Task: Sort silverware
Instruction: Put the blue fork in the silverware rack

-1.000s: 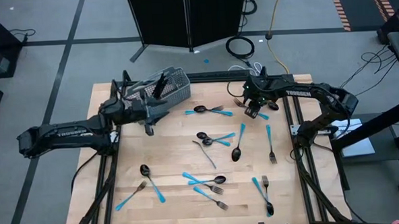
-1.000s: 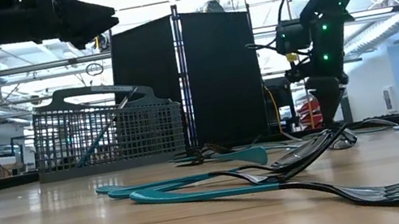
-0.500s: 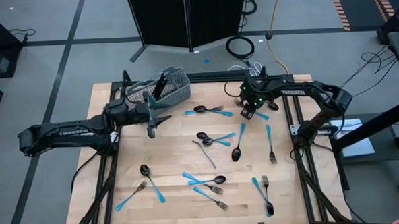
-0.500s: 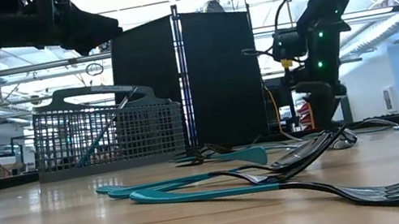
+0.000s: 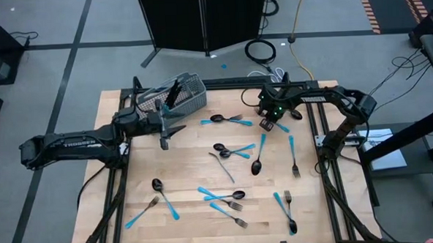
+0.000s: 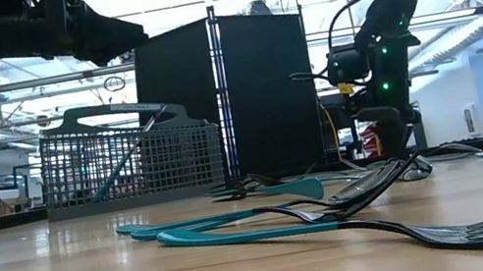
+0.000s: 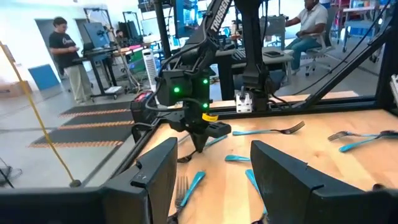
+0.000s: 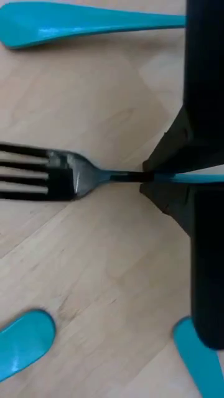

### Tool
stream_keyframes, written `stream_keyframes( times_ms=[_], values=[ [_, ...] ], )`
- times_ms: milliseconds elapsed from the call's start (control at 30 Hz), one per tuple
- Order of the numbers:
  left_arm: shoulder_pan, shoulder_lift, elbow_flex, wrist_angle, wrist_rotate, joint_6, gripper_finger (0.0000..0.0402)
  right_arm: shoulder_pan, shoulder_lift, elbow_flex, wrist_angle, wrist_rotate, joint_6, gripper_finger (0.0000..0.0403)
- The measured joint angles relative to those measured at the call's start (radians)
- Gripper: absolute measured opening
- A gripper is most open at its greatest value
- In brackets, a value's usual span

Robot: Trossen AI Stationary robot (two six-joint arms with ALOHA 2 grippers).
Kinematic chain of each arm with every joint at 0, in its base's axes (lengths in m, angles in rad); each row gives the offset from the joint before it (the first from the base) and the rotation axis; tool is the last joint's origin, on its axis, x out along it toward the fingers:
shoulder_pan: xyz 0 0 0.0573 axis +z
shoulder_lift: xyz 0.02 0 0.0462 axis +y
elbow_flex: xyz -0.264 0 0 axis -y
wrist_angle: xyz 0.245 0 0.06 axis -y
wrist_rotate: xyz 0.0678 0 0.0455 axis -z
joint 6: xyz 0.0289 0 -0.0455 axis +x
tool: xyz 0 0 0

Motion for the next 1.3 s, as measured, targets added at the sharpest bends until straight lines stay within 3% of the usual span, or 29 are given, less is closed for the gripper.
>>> stream_keyframes(
  times_ms=[500, 667, 833, 1300],
  values=[
    [0.0, 0.0, 0.0, -0.001, -0.002, 0.004, 0.02, 0.04, -0.261, -0.006, 0.208, 0.037, 0.011, 0.0001],
    [0.0, 0.005, 0.0, 0.0, -0.002, 0.004, 0.02, 0.084, -0.312, -0.005, 0.342, -0.007, 0.023, 0.0001],
    [0.0, 0.031, 0.001, 0.008, -0.002, 0.003, 0.02, 0.145, -0.314, -0.005, 0.519, -0.124, 0.062, 0.0],
    [-0.038, 0.259, 0.001, 0.306, 0.105, -0.128, 0.02, 0.36, -0.251, -0.004, 0.845, -0.117, 0.108, 0.0]
  ],
)
